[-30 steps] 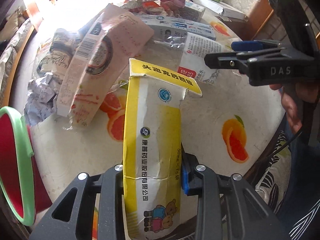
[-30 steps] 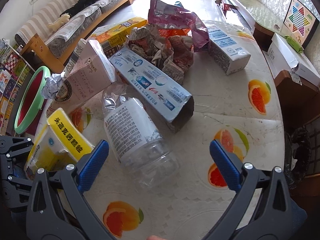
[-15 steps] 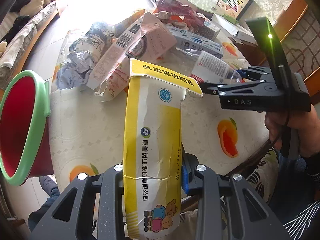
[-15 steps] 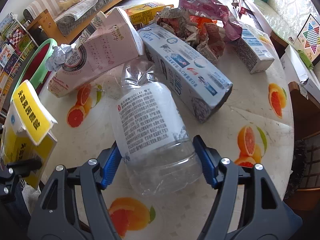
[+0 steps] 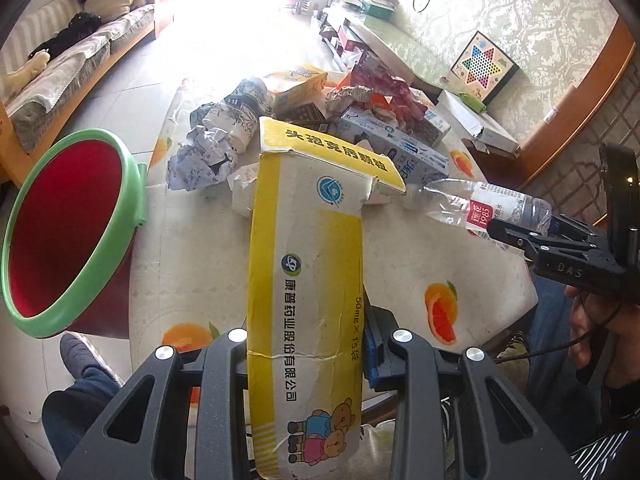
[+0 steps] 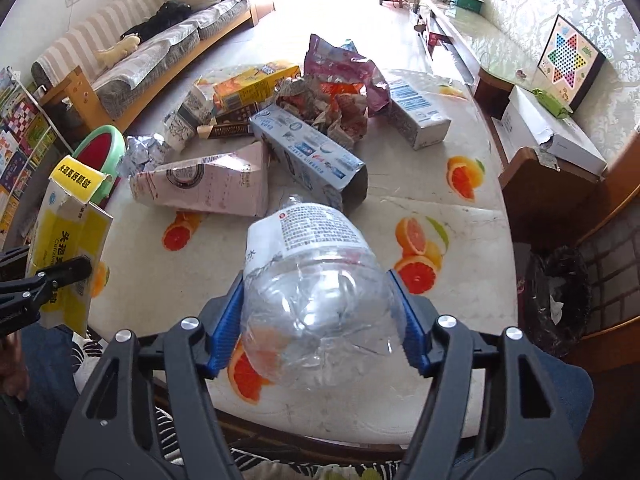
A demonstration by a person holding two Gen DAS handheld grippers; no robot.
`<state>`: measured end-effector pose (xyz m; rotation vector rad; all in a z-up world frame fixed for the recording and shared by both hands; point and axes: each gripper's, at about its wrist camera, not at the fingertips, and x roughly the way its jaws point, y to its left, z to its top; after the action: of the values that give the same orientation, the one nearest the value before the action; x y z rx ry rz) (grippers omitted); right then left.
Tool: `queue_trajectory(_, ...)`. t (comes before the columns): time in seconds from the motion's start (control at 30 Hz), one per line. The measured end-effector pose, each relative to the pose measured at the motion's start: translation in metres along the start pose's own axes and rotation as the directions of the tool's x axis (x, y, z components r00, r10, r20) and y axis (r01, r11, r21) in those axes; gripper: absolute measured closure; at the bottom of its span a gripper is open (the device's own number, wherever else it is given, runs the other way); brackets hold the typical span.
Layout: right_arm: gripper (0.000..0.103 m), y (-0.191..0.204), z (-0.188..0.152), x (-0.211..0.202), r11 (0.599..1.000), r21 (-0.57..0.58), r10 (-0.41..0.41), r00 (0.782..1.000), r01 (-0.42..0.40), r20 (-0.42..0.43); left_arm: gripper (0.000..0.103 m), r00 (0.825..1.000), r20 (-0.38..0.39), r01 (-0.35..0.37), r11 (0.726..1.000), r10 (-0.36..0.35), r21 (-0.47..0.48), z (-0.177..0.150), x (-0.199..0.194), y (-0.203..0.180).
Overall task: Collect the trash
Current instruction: 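Lift the yellow box and bottle and carry both toward the red bin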
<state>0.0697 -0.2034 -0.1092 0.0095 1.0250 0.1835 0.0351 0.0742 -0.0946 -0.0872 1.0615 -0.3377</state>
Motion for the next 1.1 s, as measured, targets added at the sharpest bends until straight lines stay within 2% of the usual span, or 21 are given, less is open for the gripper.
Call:
queue_trajectory(0.23,0.042,0.003,0.012,-0.027,1.000,-0.010,0.009,0.997,-0.008,0.078,0.073,0.997,0.080,-0.007,1.000,0.009,-0.025,0.010,-0.013,-0.006)
queue_trajectory(0.47,0.043,0.008,0.022,-0.047,1.000,-0.015,0.014,0.990,-0.012,0.140,0.073,0.993,0.117,-0.007,1.000,0.010,-0.024,0.014,-0.025,-0.010)
queue_trajectory(0.63,0.043,0.016,0.036,-0.064,0.999,-0.038,0.018,0.983,-0.011,0.183,0.073,0.987,0.159,-0.031,0.999,0.037,-0.042,0.021,-0.037,-0.004)
queue_trajectory(0.87,0.043,0.039,0.065,-0.084,0.996,-0.088,0.041,0.967,-0.019,0.253,0.073,0.958,0.244,-0.118,0.984,0.148,-0.136,0.044,-0.062,0.023)
queue_trajectory(1.1,0.043,0.076,0.097,-0.086,0.986,-0.155,0.098,0.950,-0.054,0.295,0.073,0.927,0.262,-0.190,0.940,0.267,-0.283,0.066,-0.074,0.087)
